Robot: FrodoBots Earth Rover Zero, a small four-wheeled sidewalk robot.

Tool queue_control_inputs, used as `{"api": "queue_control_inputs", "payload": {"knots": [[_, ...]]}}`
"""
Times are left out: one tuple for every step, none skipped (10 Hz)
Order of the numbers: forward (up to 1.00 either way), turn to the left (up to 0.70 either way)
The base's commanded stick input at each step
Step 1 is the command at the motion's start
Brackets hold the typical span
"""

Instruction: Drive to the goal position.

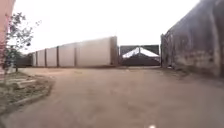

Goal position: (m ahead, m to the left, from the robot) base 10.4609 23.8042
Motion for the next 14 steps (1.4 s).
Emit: {"api": "queue_control_inputs", "payload": {"knots": [[0.70,0.19],[0.70,0.06],[0.70,0.17],[0.70,0.07],[0.70,-0.35],[0.70,-0.35],[0.70,-0.20],[0.70,0.00],[0.70,0.00],[0.70,0.00],[0.70,0.00],[0.70,0.00],[0.70,0.00],[0.70,0.00]]}}
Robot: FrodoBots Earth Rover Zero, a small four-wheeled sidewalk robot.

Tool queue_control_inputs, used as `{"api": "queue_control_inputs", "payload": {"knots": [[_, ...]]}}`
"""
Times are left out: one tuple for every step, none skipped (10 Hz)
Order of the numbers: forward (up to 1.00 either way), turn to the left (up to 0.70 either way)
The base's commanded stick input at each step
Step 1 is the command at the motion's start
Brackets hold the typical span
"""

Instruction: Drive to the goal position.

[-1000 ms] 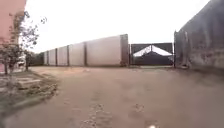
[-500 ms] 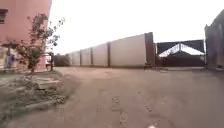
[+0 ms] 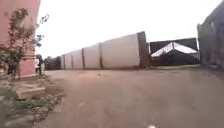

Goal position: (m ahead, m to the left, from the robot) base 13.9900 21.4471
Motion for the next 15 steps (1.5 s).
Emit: {"api": "queue_control_inputs", "payload": {"knots": [[0.70,0.00],[0.70,0.00],[0.70,0.00],[0.70,0.00],[0.70,0.00],[0.70,0.01],[0.70,0.05],[0.70,0.35],[0.70,0.35],[0.70,0.35],[0.70,0.03],[0.70,0.01],[0.70,0.00],[0.70,0.00],[0.70,0.00]]}}
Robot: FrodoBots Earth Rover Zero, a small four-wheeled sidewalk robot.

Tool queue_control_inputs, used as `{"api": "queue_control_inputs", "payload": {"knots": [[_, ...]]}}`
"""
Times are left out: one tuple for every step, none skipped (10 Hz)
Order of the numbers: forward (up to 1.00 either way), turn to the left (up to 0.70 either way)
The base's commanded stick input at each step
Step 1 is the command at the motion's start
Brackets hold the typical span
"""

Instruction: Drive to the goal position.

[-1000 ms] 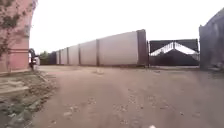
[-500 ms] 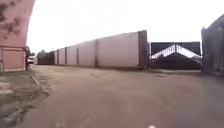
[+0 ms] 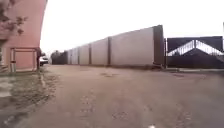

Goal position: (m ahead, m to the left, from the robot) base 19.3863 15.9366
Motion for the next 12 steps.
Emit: {"api": "queue_control_inputs", "payload": {"knots": [[0.70,0.00],[0.70,0.06],[0.70,0.17],[0.70,0.30],[0.70,0.23],[0.70,0.05],[0.70,0.02],[0.70,0.00],[0.70,0.00],[0.70,0.00],[0.70,0.00],[0.70,0.00]]}}
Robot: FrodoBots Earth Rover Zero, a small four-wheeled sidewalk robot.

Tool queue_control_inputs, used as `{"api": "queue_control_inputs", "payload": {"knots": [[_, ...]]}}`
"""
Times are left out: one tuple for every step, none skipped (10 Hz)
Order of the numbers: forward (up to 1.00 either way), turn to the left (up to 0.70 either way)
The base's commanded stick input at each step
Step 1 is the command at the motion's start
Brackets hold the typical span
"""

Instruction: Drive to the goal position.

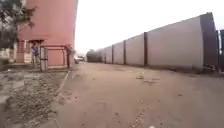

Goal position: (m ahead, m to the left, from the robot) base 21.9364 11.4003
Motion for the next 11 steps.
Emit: {"api": "queue_control_inputs", "payload": {"knots": [[0.70,0.00],[0.70,0.00],[0.70,0.00],[0.70,0.00],[0.70,0.00],[0.70,0.00],[0.70,0.00],[0.70,0.00],[0.70,0.00],[0.70,0.00],[0.70,0.00]]}}
